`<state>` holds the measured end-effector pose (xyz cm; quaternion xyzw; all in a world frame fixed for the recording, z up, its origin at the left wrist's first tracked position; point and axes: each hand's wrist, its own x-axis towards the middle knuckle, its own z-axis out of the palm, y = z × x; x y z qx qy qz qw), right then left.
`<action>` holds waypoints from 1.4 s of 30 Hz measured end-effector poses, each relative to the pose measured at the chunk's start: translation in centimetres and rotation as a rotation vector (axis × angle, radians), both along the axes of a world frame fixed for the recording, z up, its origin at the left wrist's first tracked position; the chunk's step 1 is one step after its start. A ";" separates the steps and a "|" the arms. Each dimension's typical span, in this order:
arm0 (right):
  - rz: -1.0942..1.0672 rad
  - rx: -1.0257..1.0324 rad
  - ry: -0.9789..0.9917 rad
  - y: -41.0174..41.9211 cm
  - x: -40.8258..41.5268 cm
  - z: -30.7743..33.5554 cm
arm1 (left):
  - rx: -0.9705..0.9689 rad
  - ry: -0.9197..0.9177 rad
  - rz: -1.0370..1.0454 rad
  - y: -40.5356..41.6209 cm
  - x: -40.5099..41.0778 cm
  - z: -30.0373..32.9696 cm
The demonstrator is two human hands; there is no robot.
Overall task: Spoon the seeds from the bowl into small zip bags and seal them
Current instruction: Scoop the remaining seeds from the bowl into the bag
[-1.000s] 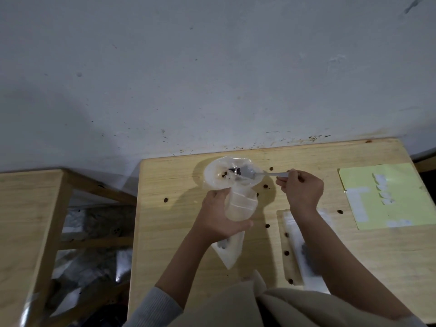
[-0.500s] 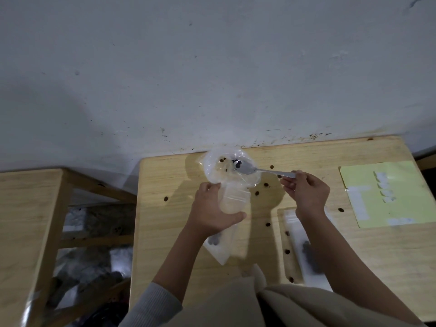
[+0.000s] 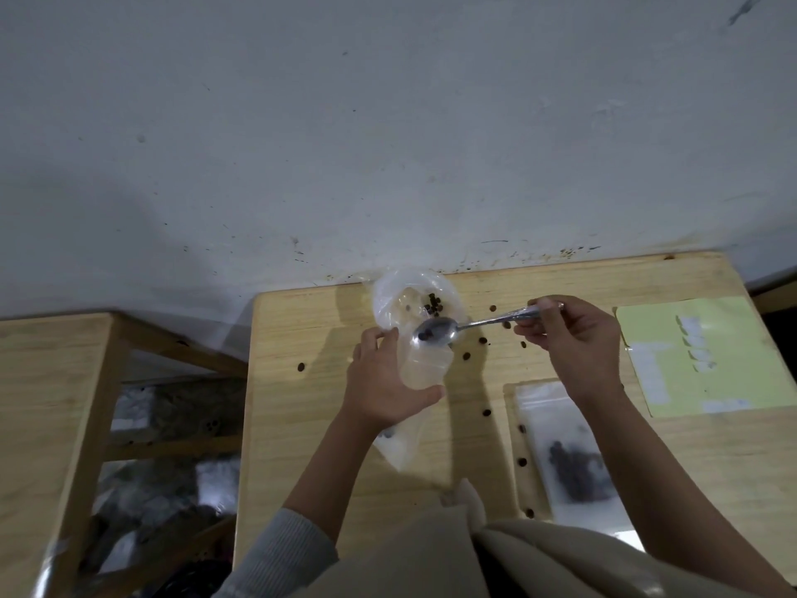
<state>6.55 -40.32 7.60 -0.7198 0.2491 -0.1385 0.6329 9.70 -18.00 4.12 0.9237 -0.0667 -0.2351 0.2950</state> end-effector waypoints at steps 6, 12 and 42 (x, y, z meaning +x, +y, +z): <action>-0.125 -0.195 -0.140 1.2 0.3 0.0 | -0.071 0.038 0.052 -0.7 0.2 0.5; -0.032 -0.743 -0.213 3.1 0.1 -1.7 | -0.134 0.036 0.054 -1.3 0.0 1.2; -0.430 0.296 0.224 1.6 0.3 -5.4 | -0.068 -0.024 0.012 0.3 -0.5 1.1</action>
